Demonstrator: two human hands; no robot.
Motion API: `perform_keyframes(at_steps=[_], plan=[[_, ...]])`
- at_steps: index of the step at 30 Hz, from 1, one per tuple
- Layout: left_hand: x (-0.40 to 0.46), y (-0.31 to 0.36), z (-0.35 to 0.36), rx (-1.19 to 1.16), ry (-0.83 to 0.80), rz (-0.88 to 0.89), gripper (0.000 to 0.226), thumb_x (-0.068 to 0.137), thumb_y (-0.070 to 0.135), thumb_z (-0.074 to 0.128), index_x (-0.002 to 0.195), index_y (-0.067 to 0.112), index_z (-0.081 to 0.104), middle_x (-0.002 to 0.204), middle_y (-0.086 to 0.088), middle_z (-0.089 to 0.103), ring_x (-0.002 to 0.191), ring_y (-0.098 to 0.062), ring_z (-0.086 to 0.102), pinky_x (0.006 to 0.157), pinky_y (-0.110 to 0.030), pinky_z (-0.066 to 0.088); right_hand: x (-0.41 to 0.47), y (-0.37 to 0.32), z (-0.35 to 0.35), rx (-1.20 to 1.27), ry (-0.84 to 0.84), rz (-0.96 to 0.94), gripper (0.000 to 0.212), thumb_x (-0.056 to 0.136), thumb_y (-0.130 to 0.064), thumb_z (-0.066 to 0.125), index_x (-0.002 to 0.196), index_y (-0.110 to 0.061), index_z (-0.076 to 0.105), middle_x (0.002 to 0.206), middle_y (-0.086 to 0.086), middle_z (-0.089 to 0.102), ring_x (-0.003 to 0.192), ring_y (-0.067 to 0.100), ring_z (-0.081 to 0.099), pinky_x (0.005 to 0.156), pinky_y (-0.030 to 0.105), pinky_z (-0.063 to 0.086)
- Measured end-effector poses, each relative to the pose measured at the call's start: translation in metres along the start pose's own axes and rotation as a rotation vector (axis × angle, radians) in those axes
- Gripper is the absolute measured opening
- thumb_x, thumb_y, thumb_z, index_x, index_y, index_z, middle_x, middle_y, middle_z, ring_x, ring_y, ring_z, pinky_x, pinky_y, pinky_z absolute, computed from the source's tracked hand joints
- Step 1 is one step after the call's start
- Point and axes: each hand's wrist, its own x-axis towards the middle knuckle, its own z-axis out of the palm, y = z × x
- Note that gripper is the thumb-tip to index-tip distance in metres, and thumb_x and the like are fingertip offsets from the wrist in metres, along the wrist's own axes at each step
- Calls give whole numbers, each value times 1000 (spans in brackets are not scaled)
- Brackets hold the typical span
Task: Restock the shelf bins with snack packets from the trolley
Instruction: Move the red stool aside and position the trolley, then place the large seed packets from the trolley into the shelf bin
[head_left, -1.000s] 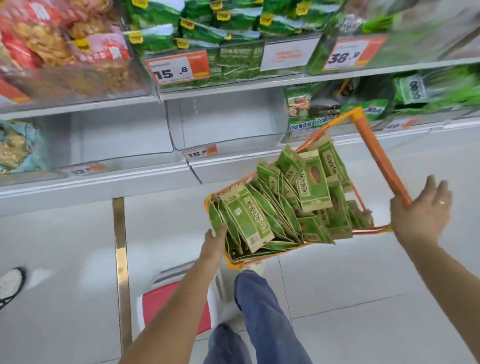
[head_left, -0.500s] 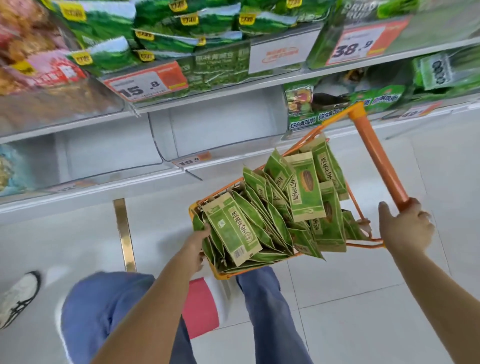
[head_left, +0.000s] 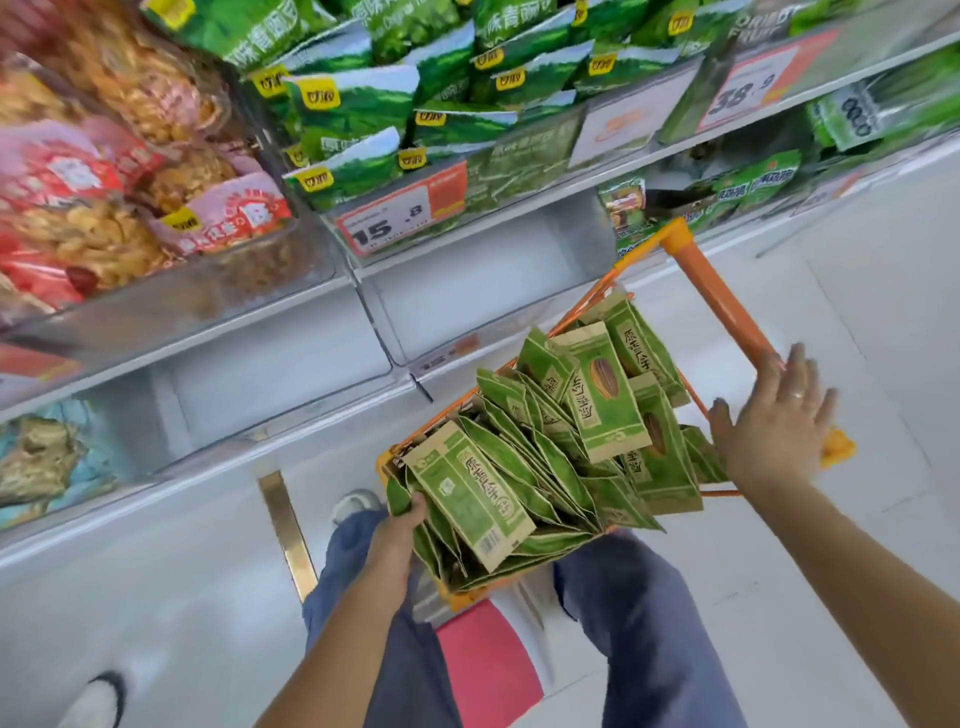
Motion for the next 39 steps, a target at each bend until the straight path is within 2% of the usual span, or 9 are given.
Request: perform_keyframes(at_steps=[6,13,18,22,26,28,34,37,39], plan=[[33,25,-53,277,-105,177,72,65,57,79,119,14,60,100,-6,72,90,-20,68,84,-30,53,-25,-99,22,365,175,-766,35,87,-21,45,117,-7,57,114,16,63,109,33,54,104,47,33],[56,39,-87,609,-361,527,71,59,57,67,124,30,54,110,11,71,97,-5,68,76,-19,54,-24,-198,58,348,229,-1135,43,91,-47,39,97,-18,70,71,4,68,66,26,66,54,31,48],[72,2,-95,564,-293,865,52,72,57,68,116,30,60,103,9,73,91,-9,71,65,-17,52,-52,-226,39,12,137,-1182,59,83,-69,21,106,-35,63,83,0,70,75,25,59,62,32,33],[68,-9,-91,485,-280,918,42,80,46,70,116,27,59,100,0,75,89,-20,72,67,-27,59,-75,-228,33,163,-334,-1144,55,80,-74,34,111,-38,62,86,-10,71,57,0,61,60,24,43],[70,-12,-97,581,-296,951,68,68,68,63,123,30,55,100,-9,74,91,-31,71,82,-47,57,-86,-213,60,101,-582,-1080,99,61,-78,48,147,-30,34,145,-12,43,121,10,53,98,24,44],[72,-14,-97,592,-276,972,61,74,69,60,121,29,56,95,-7,75,85,-28,72,79,-46,59,-95,-217,59,153,-600,-1013,105,62,-70,60,151,-29,22,151,-6,36,124,12,49,105,28,41],[57,-22,-96,825,128,1088,71,81,75,45,132,26,47,89,1,73,75,-17,72,73,-38,58,-120,-218,52,314,-591,-873,107,58,-52,80,148,-22,31,139,2,51,113,14,57,104,32,43],[51,-20,-100,922,595,1248,75,86,73,34,145,26,34,117,3,67,112,-23,60,91,-38,47,-126,-216,48,708,-574,-710,67,71,-23,82,131,-16,53,111,7,68,89,18,67,87,33,53],[40,-21,-98,623,563,1523,50,93,55,45,134,26,48,116,10,65,110,-17,59,89,-37,48,-124,-218,42,940,-537,-615,39,76,-16,78,112,-14,62,89,6,72,75,19,68,74,31,55]])
